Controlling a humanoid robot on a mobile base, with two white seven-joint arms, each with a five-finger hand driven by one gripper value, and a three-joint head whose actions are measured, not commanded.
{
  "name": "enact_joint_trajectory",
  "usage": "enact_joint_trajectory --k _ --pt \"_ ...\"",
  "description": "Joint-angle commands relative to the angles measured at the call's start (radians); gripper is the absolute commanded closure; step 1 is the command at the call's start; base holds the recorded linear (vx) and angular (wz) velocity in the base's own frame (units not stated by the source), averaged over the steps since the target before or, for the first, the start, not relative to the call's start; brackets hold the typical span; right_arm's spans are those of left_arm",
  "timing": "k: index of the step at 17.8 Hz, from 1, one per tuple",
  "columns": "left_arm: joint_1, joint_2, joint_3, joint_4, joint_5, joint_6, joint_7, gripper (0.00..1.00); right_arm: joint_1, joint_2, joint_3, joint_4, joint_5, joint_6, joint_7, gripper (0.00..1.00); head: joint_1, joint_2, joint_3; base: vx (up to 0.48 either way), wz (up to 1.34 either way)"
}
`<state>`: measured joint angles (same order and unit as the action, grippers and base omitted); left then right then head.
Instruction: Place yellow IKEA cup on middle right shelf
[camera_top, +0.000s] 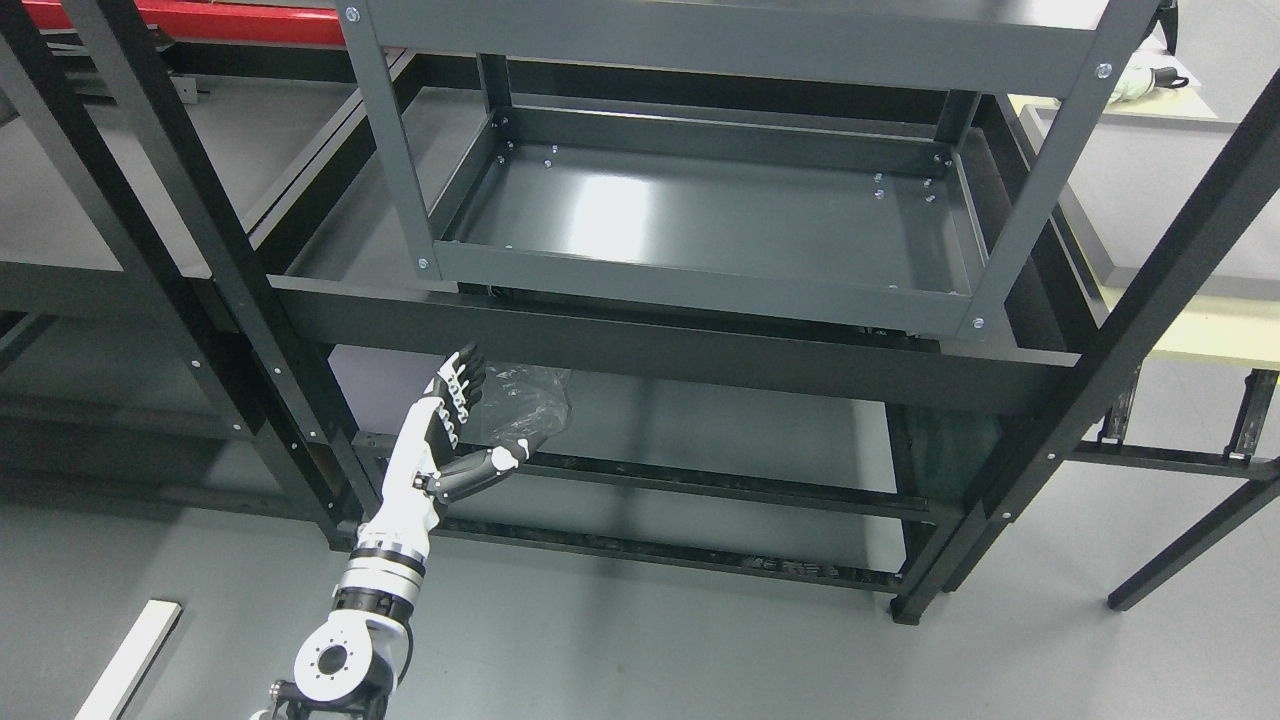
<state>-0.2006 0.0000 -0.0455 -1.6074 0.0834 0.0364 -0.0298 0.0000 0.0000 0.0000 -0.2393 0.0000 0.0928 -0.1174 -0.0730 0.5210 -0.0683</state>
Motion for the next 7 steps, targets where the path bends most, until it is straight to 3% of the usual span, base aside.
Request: enact_joint_trajectory --k 1,7 --pt "-0.005 0.017 0.058 -0.025 -0.001 0.003 0.001 0.01 0.014 -0.017 0.017 0.0 -0.025 0.001 0.001 0.01 0.0 0.0 0.0 0.0 0.0" --pt "-0.003 0.017 0.062 -0.025 -0.001 0.005 -0.001 0.01 0.014 -0.017 0.017 0.0 -0.025 0.001 0.001 0.01 0.0 0.0 0.0 0.0 0.0"
